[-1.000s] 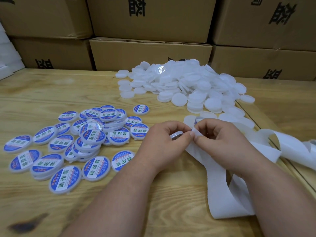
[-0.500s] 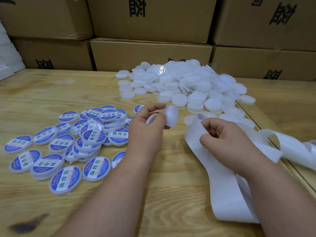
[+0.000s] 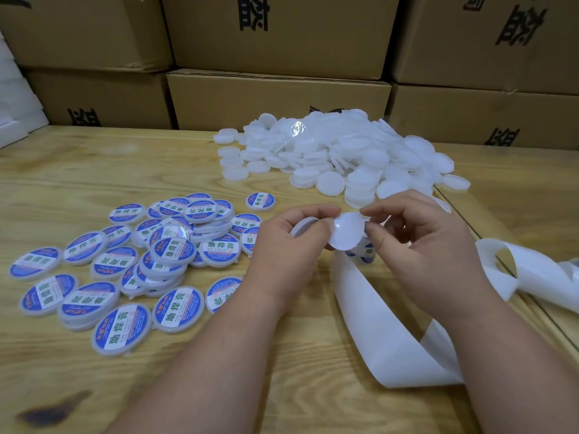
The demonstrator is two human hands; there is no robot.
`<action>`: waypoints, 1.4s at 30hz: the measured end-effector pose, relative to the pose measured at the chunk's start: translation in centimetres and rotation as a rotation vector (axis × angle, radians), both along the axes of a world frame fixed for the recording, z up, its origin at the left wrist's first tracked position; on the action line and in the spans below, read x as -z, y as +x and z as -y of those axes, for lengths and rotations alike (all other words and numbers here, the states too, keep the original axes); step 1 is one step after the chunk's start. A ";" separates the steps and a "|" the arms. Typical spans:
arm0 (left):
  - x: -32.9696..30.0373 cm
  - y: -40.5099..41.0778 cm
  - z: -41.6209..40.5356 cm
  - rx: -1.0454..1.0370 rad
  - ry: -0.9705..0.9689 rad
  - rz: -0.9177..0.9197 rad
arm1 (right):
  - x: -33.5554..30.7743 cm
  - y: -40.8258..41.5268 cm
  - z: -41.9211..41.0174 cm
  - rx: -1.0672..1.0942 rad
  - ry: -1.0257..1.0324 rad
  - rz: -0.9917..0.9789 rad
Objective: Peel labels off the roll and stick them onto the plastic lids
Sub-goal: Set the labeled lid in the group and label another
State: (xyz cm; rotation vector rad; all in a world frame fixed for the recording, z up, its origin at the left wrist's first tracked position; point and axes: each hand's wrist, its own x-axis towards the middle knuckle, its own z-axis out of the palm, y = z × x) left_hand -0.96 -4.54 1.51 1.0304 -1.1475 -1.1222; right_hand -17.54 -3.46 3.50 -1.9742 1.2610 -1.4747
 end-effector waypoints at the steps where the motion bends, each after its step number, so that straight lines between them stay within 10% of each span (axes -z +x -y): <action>1: 0.0 0.0 0.0 0.005 0.011 0.006 | 0.0 0.0 0.0 0.002 -0.002 -0.003; 8: -0.2 0.2 -0.1 0.074 0.038 -0.033 | -0.2 0.2 -0.2 0.006 -0.008 0.019; 19: -0.8 0.3 0.1 0.261 0.119 -0.596 | -0.6 0.1 -0.3 -0.042 0.152 0.376; 42: -0.4 0.3 0.9 0.220 0.226 -0.638 | -0.6 -0.4 0.1 -0.084 0.364 0.499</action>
